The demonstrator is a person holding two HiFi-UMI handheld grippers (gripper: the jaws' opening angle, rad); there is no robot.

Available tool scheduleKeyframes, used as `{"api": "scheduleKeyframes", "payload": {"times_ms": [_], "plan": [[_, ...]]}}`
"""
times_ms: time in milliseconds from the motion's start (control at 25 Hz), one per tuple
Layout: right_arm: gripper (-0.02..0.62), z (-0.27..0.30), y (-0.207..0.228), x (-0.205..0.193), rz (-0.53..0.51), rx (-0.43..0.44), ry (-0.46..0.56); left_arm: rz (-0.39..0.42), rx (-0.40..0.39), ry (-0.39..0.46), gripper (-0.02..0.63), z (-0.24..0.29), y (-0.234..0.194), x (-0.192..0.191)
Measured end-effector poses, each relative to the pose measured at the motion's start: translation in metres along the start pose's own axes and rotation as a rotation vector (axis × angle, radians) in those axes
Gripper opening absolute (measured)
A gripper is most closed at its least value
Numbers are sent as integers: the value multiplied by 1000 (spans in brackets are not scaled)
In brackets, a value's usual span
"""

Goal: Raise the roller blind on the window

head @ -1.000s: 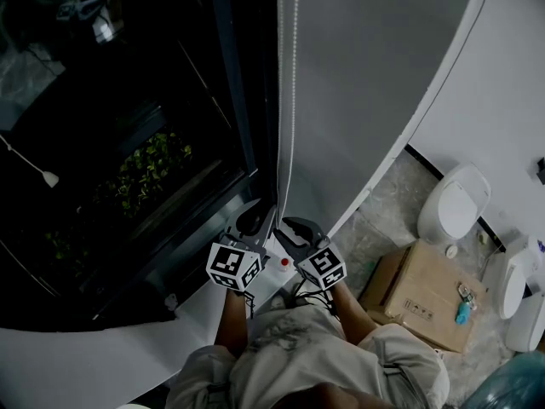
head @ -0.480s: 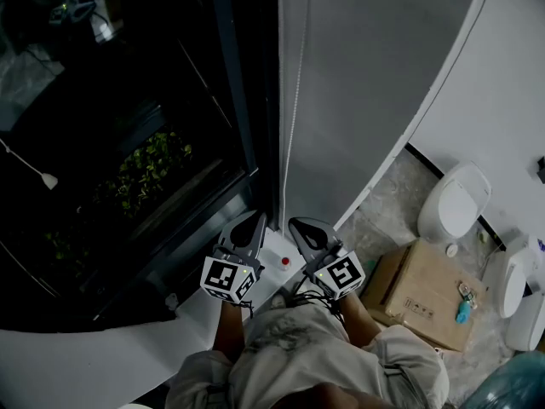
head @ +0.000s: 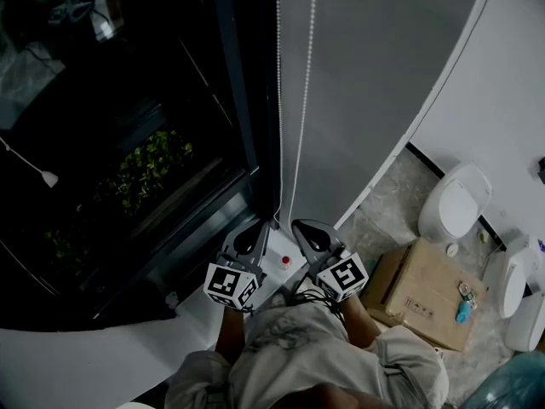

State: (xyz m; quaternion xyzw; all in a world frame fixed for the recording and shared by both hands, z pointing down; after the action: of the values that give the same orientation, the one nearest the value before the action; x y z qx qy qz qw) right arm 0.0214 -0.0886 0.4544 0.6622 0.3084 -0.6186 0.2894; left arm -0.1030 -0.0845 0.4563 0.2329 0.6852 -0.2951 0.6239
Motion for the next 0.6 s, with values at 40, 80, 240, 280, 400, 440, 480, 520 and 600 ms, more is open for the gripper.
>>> {"api": "scheduleKeyframes", "payload": {"times_ms": [40,80,240,280,400,440,480,520,600], "plan": [[6,0,0,1,-2,0,3,0,0,1,6,0,0,0],[6,1,0,1,-2,0,5,-1,1,2,6,0,-1,0],[6,-1,2,0,4,-16,-39,1,0,1,6,0,-1,0],[6,-1,3,-1,5,-21,-55,1,-1,1,6,1,-1,0],[6,-1,4,-2,10,-31,-63,3,-3,1,6,0,-1,-1],[6,-2,4,-2,14,-35,-66,4,-3,2,6,0,-1,0],[6,-2,4,-2,17,-37,-68,5,-3,2,6,0,-1,0],[6,-2,3,-2,17,-37,-66,6,-2,3,6,-1,-1,0],[6,-1,2,1,1,-24,-36,8,-1,4,6,-1,-1,1]]}}
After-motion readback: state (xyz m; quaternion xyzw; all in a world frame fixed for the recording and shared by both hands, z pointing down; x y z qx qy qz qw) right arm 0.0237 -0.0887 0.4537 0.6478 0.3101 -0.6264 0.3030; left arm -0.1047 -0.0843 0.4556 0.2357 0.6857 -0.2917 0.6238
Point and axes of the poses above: the fingertips, and each gripper's own axes: z forward along the fingers, y to its right, x out of its top, the point moved 5 cm from there along -z, backward along the fingers, and after that the axes turned 10 degrees about -x, right-handed, at the moved point
